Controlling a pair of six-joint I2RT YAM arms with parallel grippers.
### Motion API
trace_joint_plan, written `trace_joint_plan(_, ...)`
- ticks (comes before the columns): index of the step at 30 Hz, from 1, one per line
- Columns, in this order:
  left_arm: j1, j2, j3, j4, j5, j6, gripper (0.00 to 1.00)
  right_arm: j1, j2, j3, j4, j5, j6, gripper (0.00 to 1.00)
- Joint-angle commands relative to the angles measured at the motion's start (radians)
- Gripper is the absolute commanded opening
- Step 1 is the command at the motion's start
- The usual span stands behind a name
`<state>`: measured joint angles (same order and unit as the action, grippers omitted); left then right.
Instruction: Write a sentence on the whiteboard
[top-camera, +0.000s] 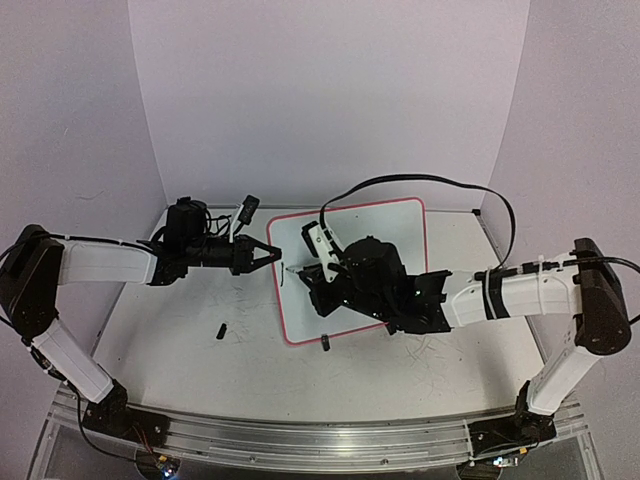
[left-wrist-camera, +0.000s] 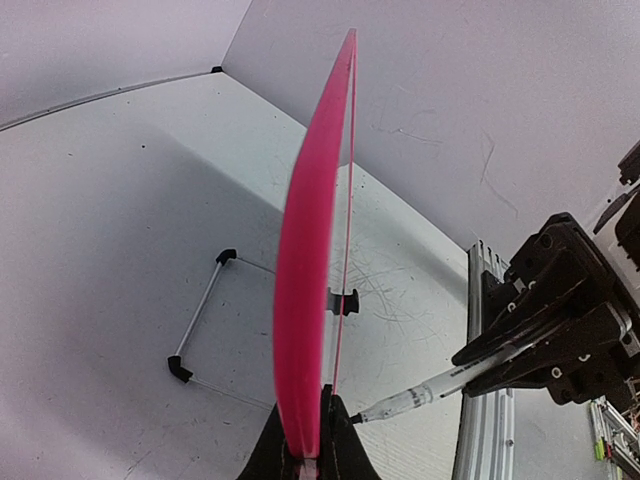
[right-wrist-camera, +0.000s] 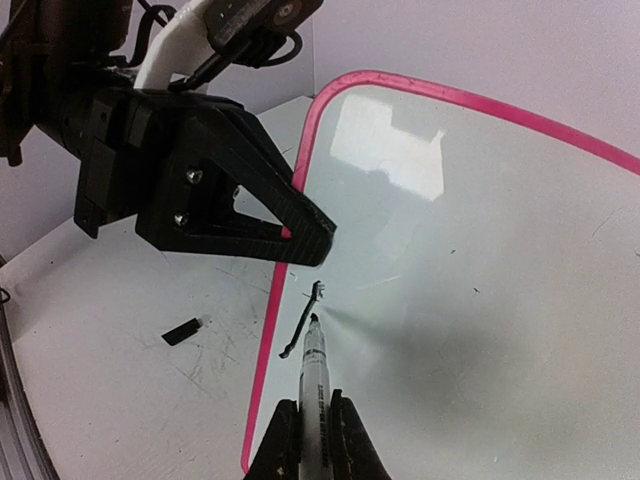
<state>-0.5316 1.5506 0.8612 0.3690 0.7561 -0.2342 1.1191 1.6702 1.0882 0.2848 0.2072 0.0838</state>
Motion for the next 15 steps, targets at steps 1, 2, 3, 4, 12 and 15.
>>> trace_joint_plan(1, 0.004, -0.04, -0.009, 0.01, -0.055, 0.058, 0.0, -0.002, 0.02, 0.046, 0.019, 0.038, -0.015, 0.0)
trace_joint_plan(2, 0.003, -0.038, -0.007, 0.01, -0.053, 0.058, 0.0, -0.002, 0.022, 0.047, 0.019, 0.041, -0.016, 0.0)
trace_joint_plan(3, 0.003, -0.036, -0.007, 0.01, -0.053, 0.058, 0.0, -0.002, 0.023, 0.048, 0.019, 0.043, -0.016, 0.0)
trace_joint_plan(4, 0.004, -0.034, -0.007, 0.009, -0.052, 0.058, 0.0, -0.002, 0.023, 0.048, 0.02, 0.045, -0.016, 0.0)
trace_joint_plan(12, 0.004, -0.035, -0.006, 0.008, -0.052, 0.061, 0.0, -0.002, 0.024, 0.044, 0.028, 0.064, -0.021, 0.0)
trace_joint_plan(15, 0.004, -0.035, -0.006, 0.008, -0.051, 0.06, 0.0, -0.002, 0.03, 0.047, 0.029, 0.075, -0.021, 0.0)
